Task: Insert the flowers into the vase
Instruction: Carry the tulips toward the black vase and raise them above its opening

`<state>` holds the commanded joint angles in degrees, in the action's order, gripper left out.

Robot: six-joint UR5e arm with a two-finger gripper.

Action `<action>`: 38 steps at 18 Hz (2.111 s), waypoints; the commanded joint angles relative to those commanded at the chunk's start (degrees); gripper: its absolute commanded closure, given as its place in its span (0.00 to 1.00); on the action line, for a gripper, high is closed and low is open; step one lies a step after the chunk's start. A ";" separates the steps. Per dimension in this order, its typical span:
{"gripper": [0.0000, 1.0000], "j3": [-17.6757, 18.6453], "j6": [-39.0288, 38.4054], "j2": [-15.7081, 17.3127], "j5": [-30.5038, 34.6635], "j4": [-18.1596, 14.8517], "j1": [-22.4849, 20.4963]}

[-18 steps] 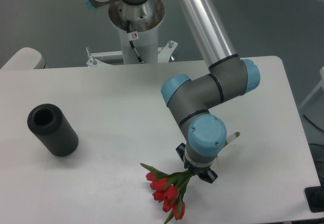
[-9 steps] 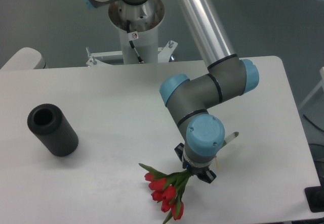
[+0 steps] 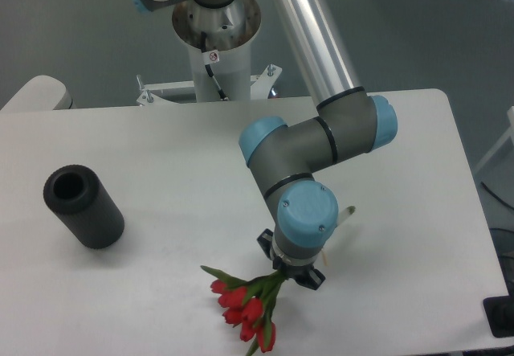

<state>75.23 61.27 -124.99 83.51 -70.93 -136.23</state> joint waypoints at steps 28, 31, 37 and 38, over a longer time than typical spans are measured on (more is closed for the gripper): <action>1.00 6.76 -4.57 14.50 -49.20 5.97 5.80; 1.00 11.68 -4.05 17.14 -56.15 9.65 5.63; 1.00 20.66 -4.40 21.53 -64.43 19.34 4.75; 1.00 20.48 -4.40 21.71 -64.96 19.43 4.75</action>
<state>95.71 56.87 -103.27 18.55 -51.50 -131.48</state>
